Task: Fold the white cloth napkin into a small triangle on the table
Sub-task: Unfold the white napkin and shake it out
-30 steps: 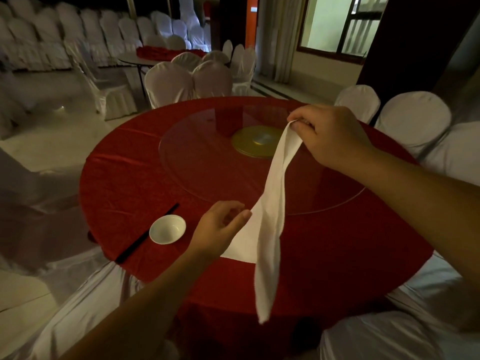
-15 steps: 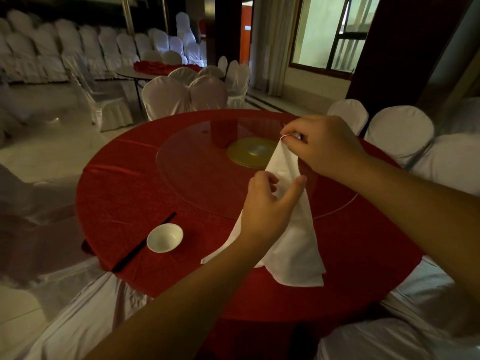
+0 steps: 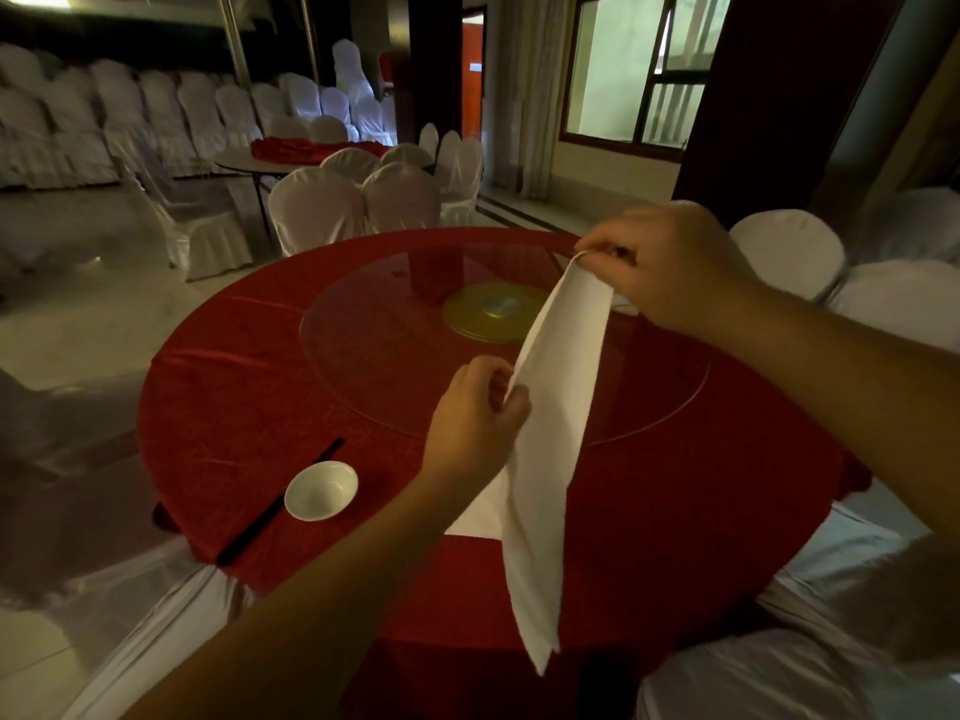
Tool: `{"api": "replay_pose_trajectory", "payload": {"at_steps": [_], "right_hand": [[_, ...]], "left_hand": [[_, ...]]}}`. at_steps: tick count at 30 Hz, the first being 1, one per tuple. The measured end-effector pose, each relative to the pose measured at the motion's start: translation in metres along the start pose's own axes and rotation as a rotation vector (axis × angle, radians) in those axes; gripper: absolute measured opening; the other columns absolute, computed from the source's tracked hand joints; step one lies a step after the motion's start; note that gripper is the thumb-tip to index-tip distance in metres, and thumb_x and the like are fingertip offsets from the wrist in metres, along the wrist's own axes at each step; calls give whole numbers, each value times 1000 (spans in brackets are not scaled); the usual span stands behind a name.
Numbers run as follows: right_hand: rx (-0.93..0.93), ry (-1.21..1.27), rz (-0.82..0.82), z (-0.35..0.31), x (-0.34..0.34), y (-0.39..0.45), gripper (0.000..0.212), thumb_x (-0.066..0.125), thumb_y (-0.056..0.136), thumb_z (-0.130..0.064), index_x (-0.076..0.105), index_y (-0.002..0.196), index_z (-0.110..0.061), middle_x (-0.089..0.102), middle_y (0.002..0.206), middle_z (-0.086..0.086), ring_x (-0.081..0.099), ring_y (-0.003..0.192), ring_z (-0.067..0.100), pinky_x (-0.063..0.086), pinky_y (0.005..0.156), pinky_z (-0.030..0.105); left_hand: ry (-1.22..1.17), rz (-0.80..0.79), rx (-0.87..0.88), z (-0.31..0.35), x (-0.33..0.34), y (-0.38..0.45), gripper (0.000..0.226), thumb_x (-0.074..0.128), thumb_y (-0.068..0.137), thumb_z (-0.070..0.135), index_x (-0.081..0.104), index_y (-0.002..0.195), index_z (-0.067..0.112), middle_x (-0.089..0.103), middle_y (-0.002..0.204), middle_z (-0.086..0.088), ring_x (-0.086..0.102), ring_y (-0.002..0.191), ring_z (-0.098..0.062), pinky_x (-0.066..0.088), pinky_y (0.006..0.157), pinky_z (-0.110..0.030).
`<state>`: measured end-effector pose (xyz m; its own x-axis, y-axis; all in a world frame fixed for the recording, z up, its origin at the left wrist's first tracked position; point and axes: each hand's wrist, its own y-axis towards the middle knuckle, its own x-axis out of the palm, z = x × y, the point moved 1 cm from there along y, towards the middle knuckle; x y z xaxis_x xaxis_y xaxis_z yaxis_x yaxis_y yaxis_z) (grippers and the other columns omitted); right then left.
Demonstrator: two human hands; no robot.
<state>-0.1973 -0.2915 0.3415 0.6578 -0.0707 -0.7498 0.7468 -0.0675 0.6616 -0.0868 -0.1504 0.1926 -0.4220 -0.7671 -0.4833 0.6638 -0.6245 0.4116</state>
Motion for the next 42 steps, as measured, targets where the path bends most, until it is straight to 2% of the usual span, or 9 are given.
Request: {"api": "replay_pose_trajectory", "payload": {"at_steps": [7, 15, 21, 24, 26, 32, 35, 38, 42], "right_hand": [[74, -90, 104, 33, -36, -5, 26, 57, 94, -20, 68, 109, -2, 70, 104, 19, 64, 91, 31, 48, 81, 40], [193, -148, 62, 74, -52, -29, 26, 58, 94, -24, 68, 109, -5, 69, 102, 20, 62, 89, 32, 47, 81, 38], [284, -114, 54, 85, -59, -48, 28, 60, 93, -25, 68, 109, -5, 70, 97, 16, 62, 83, 30, 51, 77, 39], [391, -29, 75, 91, -67, -58, 28, 64, 89, -28, 69, 106, -7, 65, 82, 6, 62, 66, 16, 47, 64, 10], [442, 20, 81, 96, -71, -66, 25, 66, 87, -30, 69, 103, -10, 64, 76, 6, 62, 58, 3, 45, 62, 4], [671, 203, 100, 108, -99, -87, 25, 60, 74, -70, 65, 90, -52, 67, 67, -14, 66, 61, 2, 51, 48, 21], [757, 276, 205, 140, -115, -100, 37, 60, 67, -78, 65, 92, -50, 67, 69, -17, 65, 56, 6, 50, 44, 20], [774, 378, 244, 151, -118, -115, 45, 59, 63, -82, 64, 90, -47, 67, 61, -13, 63, 49, 6, 48, 42, 11], [806, 457, 223, 142, -104, -113, 39, 61, 65, -78, 65, 90, -48, 65, 58, -8, 62, 48, 5, 46, 41, 11]], "left_hand": [[294, -198, 63, -77, -48, -21, 16, 53, 95, 34, 66, 92, 24, 61, 83, 11, 53, 69, -1, 42, 58, -21], [460, -58, 111, -100, -107, 6, 18, 58, 93, 13, 68, 107, 10, 65, 98, -5, 57, 82, -18, 40, 70, -29], [548, 85, 139, -76, -142, 42, 23, 52, 95, 30, 65, 102, 12, 57, 90, -2, 49, 72, -13, 37, 60, -27], [503, 115, 90, -66, -157, 56, 26, 52, 93, 38, 64, 99, 15, 58, 89, -2, 53, 70, -16, 39, 58, -29], [465, 141, 141, -58, -162, 60, 23, 53, 94, 33, 64, 102, 15, 58, 93, -1, 54, 75, -17, 41, 62, -31], [179, 163, 193, -35, -170, 60, 13, 51, 96, 30, 59, 104, 23, 58, 83, 6, 60, 75, -18, 52, 64, -38], [22, 169, 254, -22, -174, 57, 6, 57, 94, 26, 62, 96, 28, 62, 82, 12, 65, 76, -10, 56, 71, -35], [-113, 175, 293, -9, -180, 56, 18, 61, 92, 25, 62, 86, 42, 64, 85, 13, 65, 74, 0, 54, 66, -16], [-152, 152, 294, -5, -178, 63, 14, 60, 93, 23, 63, 88, 35, 63, 92, 4, 64, 77, 2, 52, 65, -11]]}}
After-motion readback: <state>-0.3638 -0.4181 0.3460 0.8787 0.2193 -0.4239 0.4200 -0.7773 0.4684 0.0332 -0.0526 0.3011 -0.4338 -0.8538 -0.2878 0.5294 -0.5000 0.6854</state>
